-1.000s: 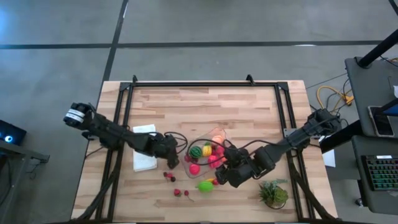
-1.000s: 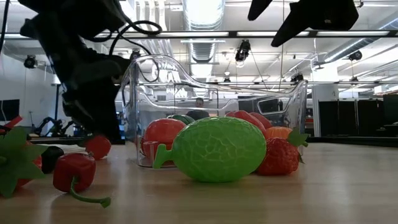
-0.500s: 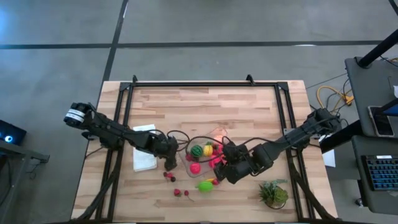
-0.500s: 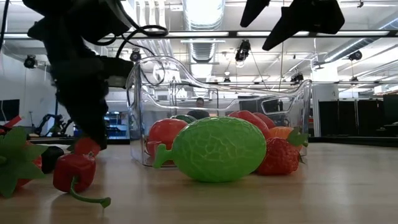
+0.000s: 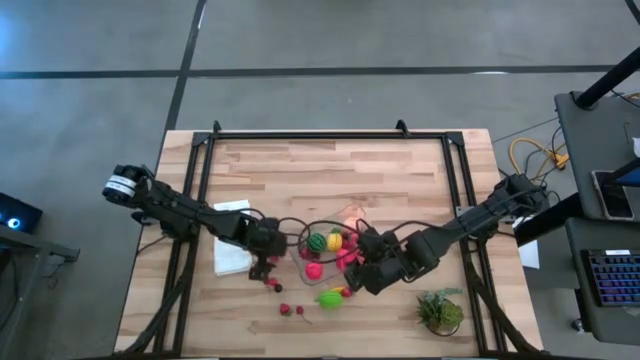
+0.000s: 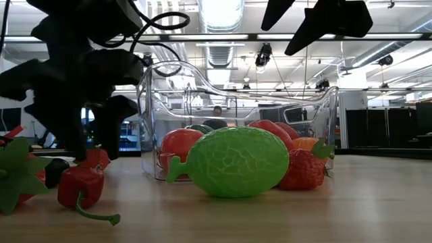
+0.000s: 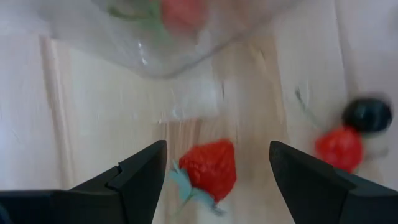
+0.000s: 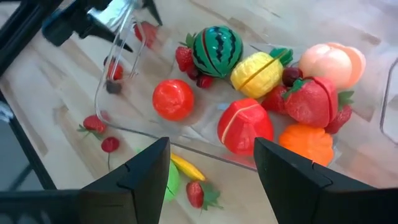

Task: Pick and placing Produce into tupperware
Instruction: Put the top left strawberry into the transparent bin

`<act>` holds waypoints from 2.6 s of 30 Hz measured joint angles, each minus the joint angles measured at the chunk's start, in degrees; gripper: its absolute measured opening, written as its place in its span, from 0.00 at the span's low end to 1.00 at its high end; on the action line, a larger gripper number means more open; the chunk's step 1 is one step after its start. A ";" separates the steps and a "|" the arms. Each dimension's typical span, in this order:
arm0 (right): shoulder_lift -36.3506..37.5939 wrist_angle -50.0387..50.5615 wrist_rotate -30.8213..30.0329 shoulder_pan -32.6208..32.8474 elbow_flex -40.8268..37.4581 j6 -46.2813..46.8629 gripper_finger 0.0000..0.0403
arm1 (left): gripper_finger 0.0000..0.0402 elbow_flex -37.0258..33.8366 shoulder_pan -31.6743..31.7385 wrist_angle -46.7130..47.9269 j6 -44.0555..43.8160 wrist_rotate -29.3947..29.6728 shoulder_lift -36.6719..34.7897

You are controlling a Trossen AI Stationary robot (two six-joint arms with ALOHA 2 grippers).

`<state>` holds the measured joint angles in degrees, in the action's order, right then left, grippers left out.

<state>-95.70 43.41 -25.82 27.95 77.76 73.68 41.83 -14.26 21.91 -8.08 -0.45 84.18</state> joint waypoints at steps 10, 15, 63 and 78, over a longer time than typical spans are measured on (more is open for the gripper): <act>0.00 0.05 -2.62 -0.11 -0.59 6.02 0.56 | 0.67 -0.07 0.00 1.58 11.73 0.25 0.00; 0.00 0.12 -2.82 -0.27 -0.83 3.30 0.56 | 0.67 -0.20 0.00 1.61 11.63 0.77 0.00; 5.72 3.15 -16.84 -0.24 -0.44 5.98 0.56 | 0.31 7.99 -0.04 11.05 6.80 6.01 -8.91; 12.83 10.55 -20.86 -1.76 -1.14 5.49 0.56 | 0.31 13.88 3.78 -12.20 -0.75 5.56 -7.70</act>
<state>-82.87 53.96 -46.68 26.19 76.62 79.17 55.71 -10.48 9.71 -8.83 5.11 76.48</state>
